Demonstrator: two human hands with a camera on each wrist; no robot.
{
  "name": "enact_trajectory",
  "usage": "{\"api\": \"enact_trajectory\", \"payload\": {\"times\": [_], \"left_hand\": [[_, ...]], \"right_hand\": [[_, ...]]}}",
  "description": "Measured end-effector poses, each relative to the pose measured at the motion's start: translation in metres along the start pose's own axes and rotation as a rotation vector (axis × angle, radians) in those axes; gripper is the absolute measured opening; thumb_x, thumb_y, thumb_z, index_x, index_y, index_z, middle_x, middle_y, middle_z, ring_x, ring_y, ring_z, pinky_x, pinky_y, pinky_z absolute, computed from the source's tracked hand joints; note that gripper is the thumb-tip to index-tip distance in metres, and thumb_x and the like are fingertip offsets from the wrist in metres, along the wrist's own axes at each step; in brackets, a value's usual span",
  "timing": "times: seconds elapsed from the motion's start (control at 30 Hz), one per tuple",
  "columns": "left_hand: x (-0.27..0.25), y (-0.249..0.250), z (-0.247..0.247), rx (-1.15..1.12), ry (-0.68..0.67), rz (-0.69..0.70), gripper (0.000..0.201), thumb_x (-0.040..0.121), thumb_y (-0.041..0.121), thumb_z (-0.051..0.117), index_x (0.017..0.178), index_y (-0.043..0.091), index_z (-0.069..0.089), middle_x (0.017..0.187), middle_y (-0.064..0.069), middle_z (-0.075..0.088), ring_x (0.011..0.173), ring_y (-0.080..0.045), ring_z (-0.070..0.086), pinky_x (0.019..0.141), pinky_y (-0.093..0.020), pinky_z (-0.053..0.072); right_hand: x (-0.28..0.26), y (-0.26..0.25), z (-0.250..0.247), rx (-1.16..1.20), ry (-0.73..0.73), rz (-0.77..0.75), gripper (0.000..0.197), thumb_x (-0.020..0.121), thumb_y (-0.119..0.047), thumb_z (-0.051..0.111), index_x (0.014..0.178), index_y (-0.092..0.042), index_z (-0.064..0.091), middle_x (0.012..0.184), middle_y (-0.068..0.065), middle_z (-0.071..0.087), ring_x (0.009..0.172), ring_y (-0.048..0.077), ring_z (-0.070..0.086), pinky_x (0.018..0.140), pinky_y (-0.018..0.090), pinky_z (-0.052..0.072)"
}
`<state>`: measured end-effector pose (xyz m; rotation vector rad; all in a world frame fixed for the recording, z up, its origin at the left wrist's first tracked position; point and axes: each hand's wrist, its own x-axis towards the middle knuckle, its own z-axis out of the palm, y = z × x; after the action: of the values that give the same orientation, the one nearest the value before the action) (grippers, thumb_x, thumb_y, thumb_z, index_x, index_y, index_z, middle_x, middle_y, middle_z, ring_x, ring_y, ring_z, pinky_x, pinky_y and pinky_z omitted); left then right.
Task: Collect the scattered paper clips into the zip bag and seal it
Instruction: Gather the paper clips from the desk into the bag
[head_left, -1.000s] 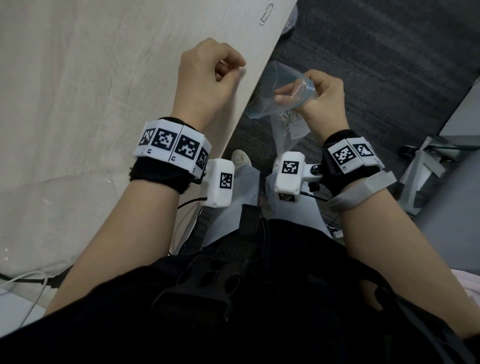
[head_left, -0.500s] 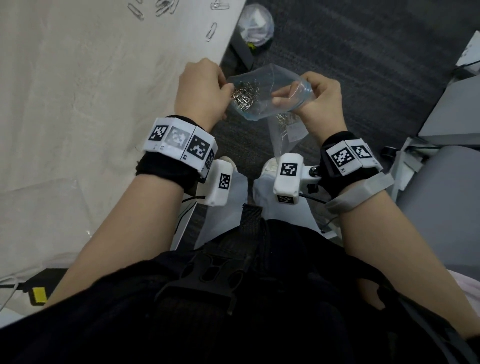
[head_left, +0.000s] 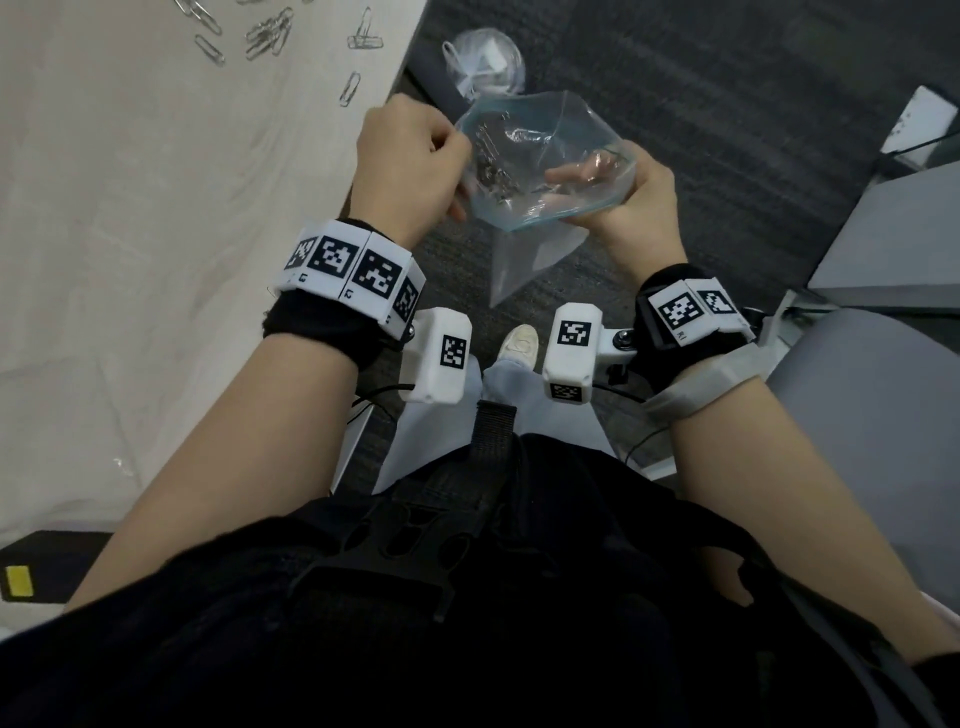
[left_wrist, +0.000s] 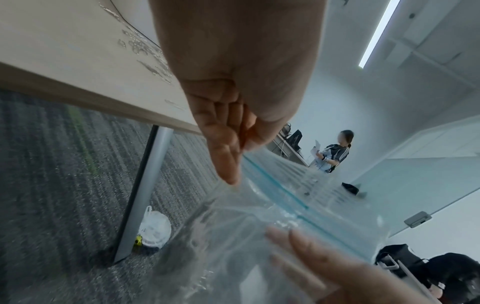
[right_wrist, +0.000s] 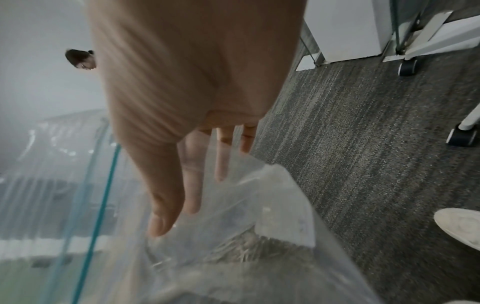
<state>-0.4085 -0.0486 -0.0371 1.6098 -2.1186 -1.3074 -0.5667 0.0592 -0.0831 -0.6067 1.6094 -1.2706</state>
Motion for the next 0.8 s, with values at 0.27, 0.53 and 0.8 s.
{"api": "enact_trajectory", "payload": {"times": [0.27,0.53,0.8], "left_hand": [[0.012,-0.014,-0.012,0.062,0.01,-0.01,0.028,0.083,0.008,0.046,0.07,-0.006,0.066,0.052,-0.006,0.061,0.04,-0.011,0.062,0.037,-0.021,0.044],[0.038,-0.034,-0.041,0.084,-0.047,-0.082,0.03,0.083,0.018,0.049,0.07,-0.002,0.067,0.063,-0.016,0.068,0.045,-0.023,0.064,0.041,-0.02,0.045],[0.082,-0.072,-0.101,0.144,0.651,-0.005,0.034,0.087,0.034,0.043,0.086,0.01,0.067,0.075,0.012,0.056,0.063,0.002,0.045,0.062,-0.007,0.034]], "right_hand": [[0.008,0.005,0.018,-0.023,0.008,0.023,0.045,0.062,0.003,0.083,0.098,0.014,0.058,0.077,-0.012,0.073,0.082,0.0,0.069,0.072,0.015,0.051],[0.03,-0.004,0.048,-0.04,0.023,0.041,0.038,0.063,0.007,0.082,0.073,-0.01,0.05,0.071,-0.007,0.072,0.076,0.007,0.07,0.068,0.02,0.054],[0.052,-0.001,0.067,-0.051,0.079,0.101,0.035,0.065,0.006,0.081,0.076,-0.01,0.052,0.066,-0.01,0.073,0.069,0.004,0.068,0.069,0.02,0.054]]}}
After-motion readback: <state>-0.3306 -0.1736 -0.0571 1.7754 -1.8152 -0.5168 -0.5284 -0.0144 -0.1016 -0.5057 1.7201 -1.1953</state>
